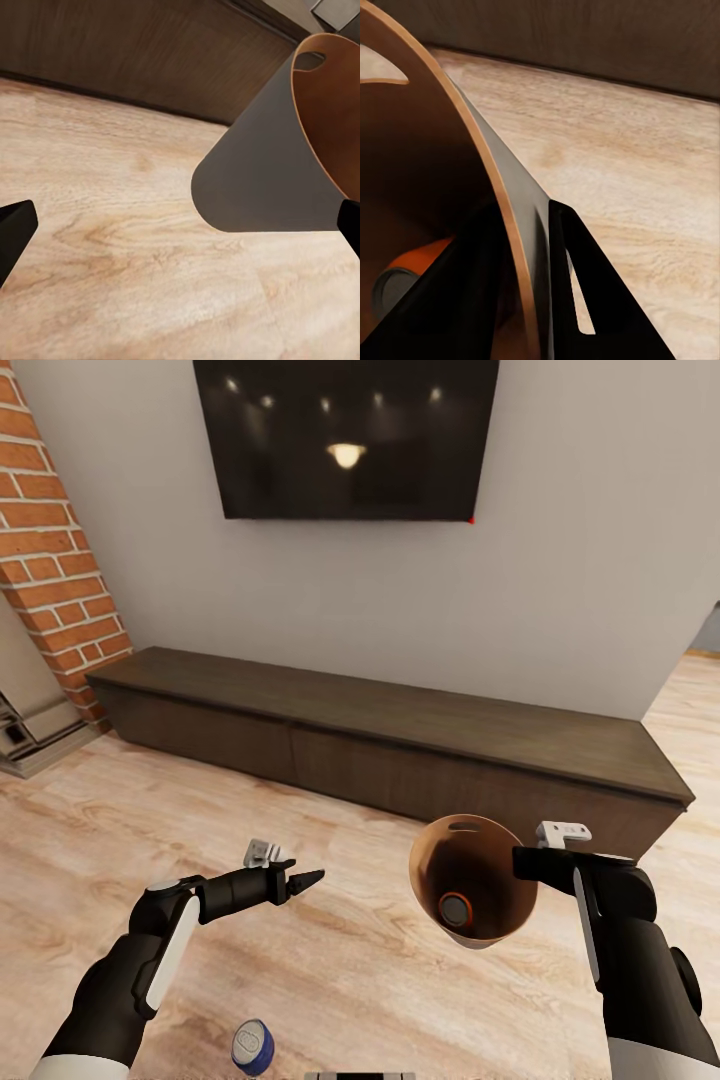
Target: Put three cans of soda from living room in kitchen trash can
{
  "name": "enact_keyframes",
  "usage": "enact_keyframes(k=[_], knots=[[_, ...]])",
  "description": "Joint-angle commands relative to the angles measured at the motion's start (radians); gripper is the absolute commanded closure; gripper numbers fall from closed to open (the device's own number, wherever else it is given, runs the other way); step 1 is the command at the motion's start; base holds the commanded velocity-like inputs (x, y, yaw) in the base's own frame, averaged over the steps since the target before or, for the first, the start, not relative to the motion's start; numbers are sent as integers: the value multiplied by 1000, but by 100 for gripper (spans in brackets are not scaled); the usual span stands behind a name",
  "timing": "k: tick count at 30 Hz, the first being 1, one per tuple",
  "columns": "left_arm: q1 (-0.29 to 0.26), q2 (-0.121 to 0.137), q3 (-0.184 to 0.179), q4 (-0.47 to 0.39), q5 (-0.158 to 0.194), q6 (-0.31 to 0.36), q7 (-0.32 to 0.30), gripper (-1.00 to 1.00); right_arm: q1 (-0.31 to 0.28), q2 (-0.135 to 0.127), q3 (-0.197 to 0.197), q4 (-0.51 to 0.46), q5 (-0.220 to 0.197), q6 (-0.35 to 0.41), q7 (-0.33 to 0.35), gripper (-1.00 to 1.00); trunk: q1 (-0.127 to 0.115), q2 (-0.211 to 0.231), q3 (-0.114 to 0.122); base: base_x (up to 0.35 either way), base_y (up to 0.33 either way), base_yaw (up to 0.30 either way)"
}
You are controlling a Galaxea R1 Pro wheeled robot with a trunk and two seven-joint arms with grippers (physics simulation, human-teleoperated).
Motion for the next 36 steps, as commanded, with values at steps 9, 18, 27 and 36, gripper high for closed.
enact_keyframes(k=[9, 18, 27, 36], knots=[[0, 0, 0, 0, 0, 0, 0, -100, 0, 0, 0, 0, -18, 2, 1, 100, 0, 0, -14, 0, 0, 0], [0, 0, 0, 0, 0, 0, 2, -100, 0, 0, -9, 0, -20, 2, 1, 100, 0, 0, -26, 0, 0, 0], [0, 0, 0, 0, 0, 0, 2, -100, 0, 0, -13, 0, -20, 2, 0, 100, 0, 0, -27, 0, 0, 0], [0, 0, -1, 0, 1, 0, 2, -100, 0, 1, -10, 0, -20, 2, -2, 100, 0, 0, -32, 0, 0, 0]])
